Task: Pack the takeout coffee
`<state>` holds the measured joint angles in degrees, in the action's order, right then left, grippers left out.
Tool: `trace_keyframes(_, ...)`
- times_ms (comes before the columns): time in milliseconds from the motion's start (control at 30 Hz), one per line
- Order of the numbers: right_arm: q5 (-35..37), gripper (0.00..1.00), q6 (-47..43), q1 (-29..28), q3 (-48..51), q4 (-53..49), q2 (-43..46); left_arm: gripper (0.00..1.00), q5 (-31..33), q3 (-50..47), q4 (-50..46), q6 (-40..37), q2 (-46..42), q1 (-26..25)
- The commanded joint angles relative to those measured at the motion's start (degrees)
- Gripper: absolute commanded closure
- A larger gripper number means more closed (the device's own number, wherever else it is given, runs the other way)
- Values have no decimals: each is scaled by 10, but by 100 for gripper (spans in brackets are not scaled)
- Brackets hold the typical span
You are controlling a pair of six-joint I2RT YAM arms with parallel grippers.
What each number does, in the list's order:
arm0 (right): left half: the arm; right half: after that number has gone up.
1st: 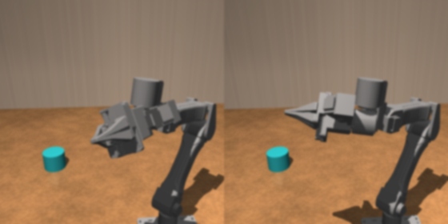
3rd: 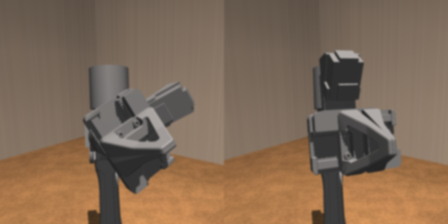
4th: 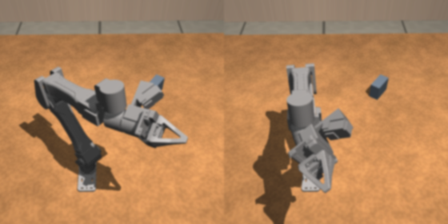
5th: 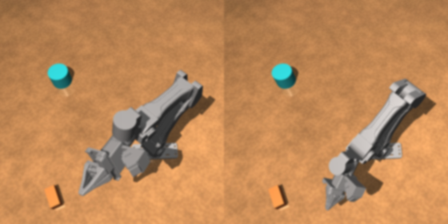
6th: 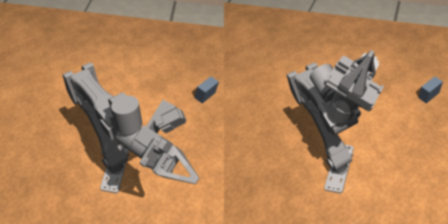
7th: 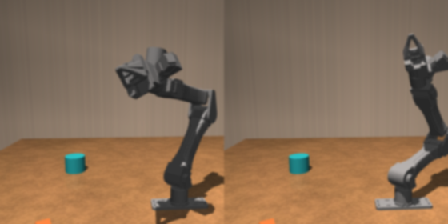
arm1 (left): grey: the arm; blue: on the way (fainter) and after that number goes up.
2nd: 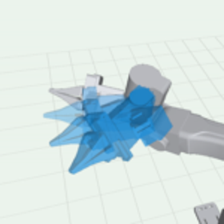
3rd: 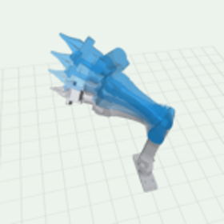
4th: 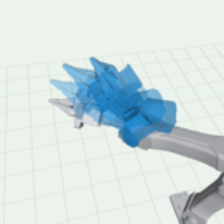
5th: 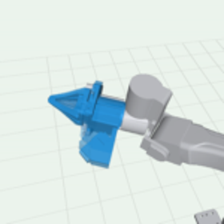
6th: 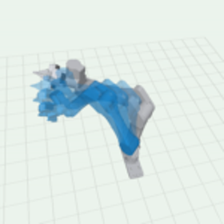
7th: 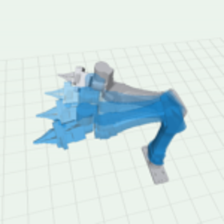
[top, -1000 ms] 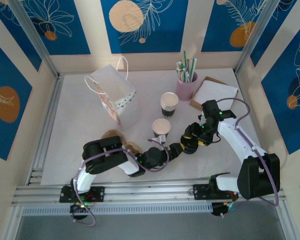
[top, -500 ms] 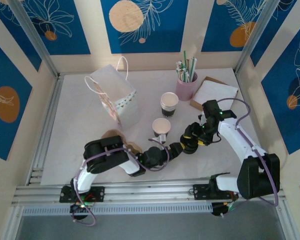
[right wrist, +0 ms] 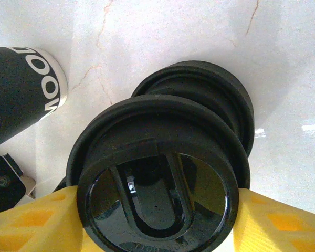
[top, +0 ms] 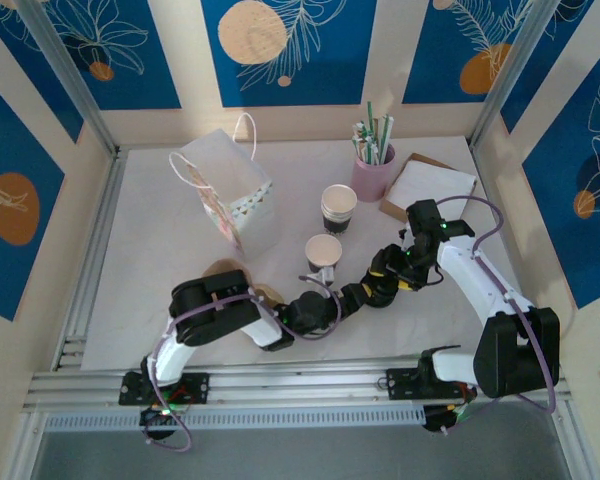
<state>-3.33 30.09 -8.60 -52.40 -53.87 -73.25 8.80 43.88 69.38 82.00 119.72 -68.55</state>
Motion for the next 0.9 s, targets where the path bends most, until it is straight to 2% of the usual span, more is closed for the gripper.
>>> trace_keyframes(0, 6, 36, 0, -3, -15, -18, -1, 32, -11, 10, 2, 2, 15, 6)
trace_keyframes(533, 22, 36, 9, 12, -34, -26, 28, 32, -16, 18, -2, 3, 5, 1)
trace_keyframes(867, 27, 36, 16, 17, -45, -29, 53, 27, -15, 26, -24, -10, -11, -1)
